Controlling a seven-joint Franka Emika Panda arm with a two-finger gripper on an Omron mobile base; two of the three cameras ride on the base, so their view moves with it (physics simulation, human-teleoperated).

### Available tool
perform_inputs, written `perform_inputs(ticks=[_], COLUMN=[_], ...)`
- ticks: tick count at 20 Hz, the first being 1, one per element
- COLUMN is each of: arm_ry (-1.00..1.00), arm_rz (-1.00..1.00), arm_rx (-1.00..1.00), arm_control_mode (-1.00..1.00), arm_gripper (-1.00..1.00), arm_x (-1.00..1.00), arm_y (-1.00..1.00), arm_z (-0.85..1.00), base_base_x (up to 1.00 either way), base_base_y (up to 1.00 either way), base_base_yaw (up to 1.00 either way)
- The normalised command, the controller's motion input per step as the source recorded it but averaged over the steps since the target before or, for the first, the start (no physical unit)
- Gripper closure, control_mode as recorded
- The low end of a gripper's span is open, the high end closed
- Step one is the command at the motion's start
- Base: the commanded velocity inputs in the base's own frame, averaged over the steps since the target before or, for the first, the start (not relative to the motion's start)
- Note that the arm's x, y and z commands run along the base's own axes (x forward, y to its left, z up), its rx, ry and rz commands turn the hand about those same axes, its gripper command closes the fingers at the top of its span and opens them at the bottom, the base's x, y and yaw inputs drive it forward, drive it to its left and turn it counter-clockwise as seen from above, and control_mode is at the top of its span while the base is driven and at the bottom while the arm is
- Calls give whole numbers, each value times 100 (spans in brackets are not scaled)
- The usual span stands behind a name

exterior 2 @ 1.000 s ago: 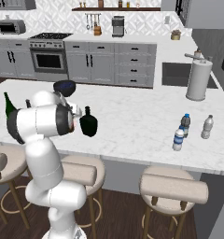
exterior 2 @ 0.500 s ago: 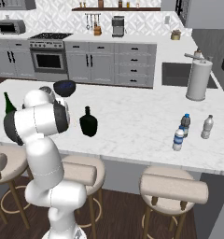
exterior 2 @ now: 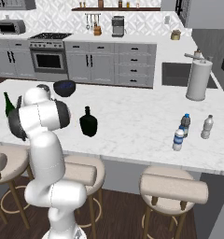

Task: Move the plastic bottles in the middle to the plastics group, and the glass bottles in the middle to the glass group.

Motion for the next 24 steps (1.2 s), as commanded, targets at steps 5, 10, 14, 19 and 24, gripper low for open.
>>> perform_inputs(ticks=[5,10,14,19,24], arm_ry=[-3,-7,0,6,2], arm_rz=[19,8,12,10,7], arm_rx=[0,0,0,0,0], arm_control_mode=[-100,-100,-100,-100,-100], arm_gripper=[100,100,100,100,100], arm_x=[9,33,30,16,26], arm_y=[28,0,20,31,29], arm_z=[0,0,0,0,0], base_base_x=[0,0,0,0,0], base_base_y=[0,0,0,0,0], base_base_yaw=[0,0,0,0,0])
